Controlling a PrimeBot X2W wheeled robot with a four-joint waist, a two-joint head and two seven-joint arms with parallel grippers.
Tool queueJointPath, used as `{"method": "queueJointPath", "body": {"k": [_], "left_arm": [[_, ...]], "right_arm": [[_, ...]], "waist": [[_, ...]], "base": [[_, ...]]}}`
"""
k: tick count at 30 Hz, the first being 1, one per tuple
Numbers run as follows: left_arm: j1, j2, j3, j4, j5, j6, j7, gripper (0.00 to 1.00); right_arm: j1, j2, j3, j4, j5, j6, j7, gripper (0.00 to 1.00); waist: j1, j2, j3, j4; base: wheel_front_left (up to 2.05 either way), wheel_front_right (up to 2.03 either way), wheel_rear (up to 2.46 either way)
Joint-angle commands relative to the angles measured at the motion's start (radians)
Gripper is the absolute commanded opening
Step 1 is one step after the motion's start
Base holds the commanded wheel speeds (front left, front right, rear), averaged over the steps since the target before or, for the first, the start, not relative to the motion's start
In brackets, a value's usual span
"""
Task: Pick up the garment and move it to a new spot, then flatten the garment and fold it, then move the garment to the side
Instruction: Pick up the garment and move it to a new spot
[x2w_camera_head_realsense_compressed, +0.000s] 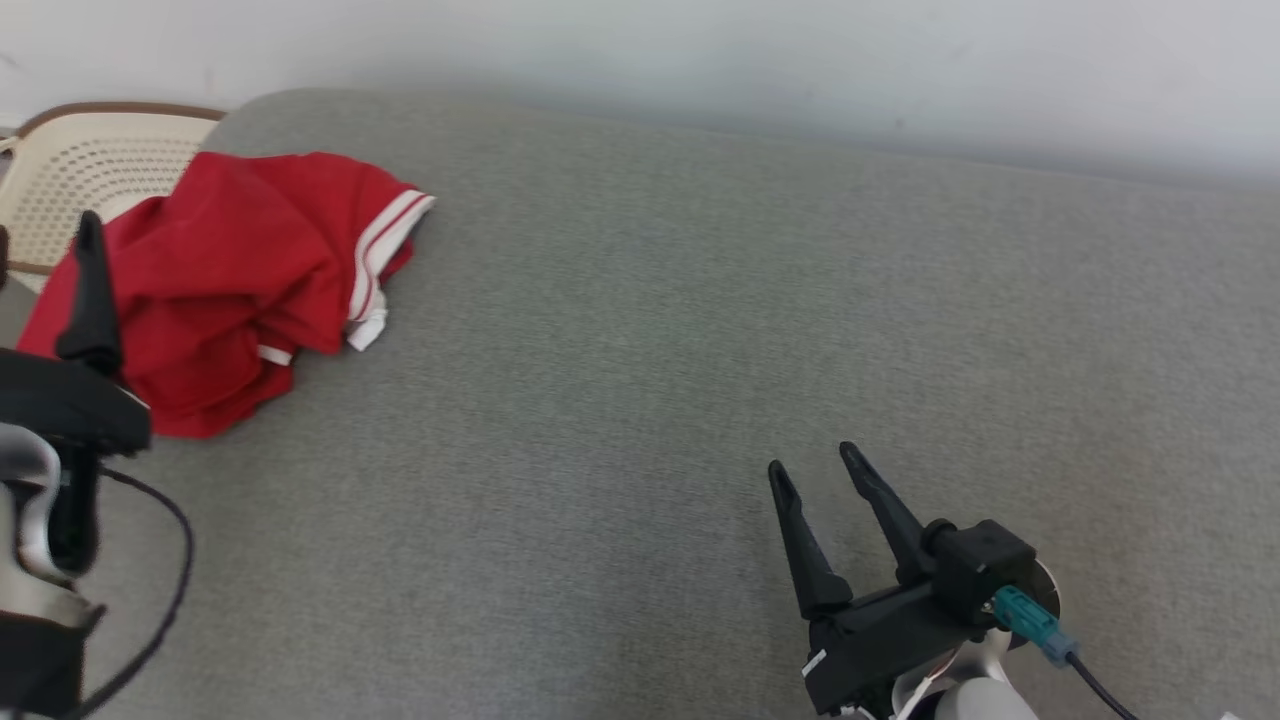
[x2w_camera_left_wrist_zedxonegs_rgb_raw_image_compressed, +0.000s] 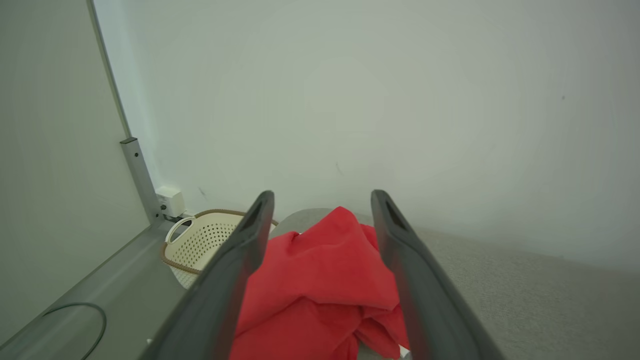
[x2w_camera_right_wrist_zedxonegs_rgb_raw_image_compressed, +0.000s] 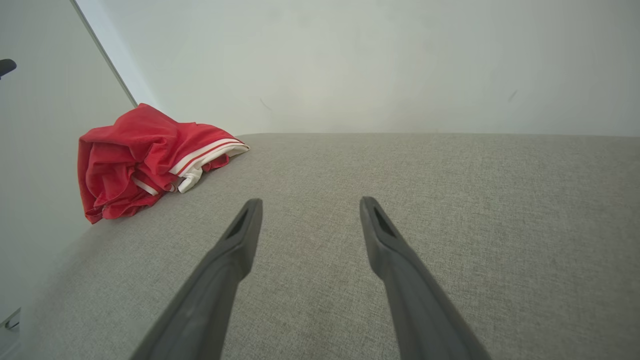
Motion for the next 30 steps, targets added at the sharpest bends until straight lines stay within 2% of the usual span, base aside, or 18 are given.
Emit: {"method": "queueJointPath", "body": {"k": [1,7,15,22,28,29,30], "left_arm": [[-0.015,0.018,0.006,0.018,-0.002,-0.006,0.007,1.00],[-0.095,0.080,0.013,0.122,-0.020,-0.039,0.072,1.00],[-0.150,0.148,-0.011,0.241,-0.004,-0.060,0.157,1.00],[-0.173,0.192,-0.058,0.366,0.014,-0.076,0.298,1.00],[-0.191,0.219,-0.095,0.454,0.047,-0.054,0.348,1.00],[-0.190,0.223,-0.098,0.466,0.051,-0.050,0.349,0.95],[-0.192,0.224,-0.101,0.469,0.054,-0.053,0.337,0.48]], "right_arm": [[-0.009,-0.001,0.010,0.009,0.006,0.001,-0.006,1.00],[-0.033,-0.001,0.043,0.036,0.023,0.001,-0.029,1.00],[-0.060,0.000,0.057,0.061,0.042,0.001,-0.055,1.00],[-0.059,0.000,0.065,0.074,0.048,0.001,-0.064,1.00],[-0.063,0.000,0.075,0.078,0.046,0.001,-0.069,1.00],[-0.062,0.000,0.075,0.079,0.047,0.001,-0.069,1.00],[-0.060,0.000,0.075,0.079,0.047,0.001,-0.070,1.00]], "waist": [[-0.0002,-0.0001,0.034,-0.067],[-0.0002,-0.0001,0.052,-0.134],[-0.0002,-0.0001,0.076,-0.208],[-0.0002,-0.0001,0.085,-0.251],[-0.0002,-0.0001,0.092,-0.276],[-0.0002,-0.0001,0.091,-0.278],[-0.0002,-0.0001,0.091,-0.279]], "base": [[0.00,0.00,0.00],[0.00,0.00,0.00],[0.00,0.00,0.00],[0.00,0.00,0.00],[0.00,0.00,0.00],[0.00,0.00,0.00],[0.00,0.00,0.00]]}}
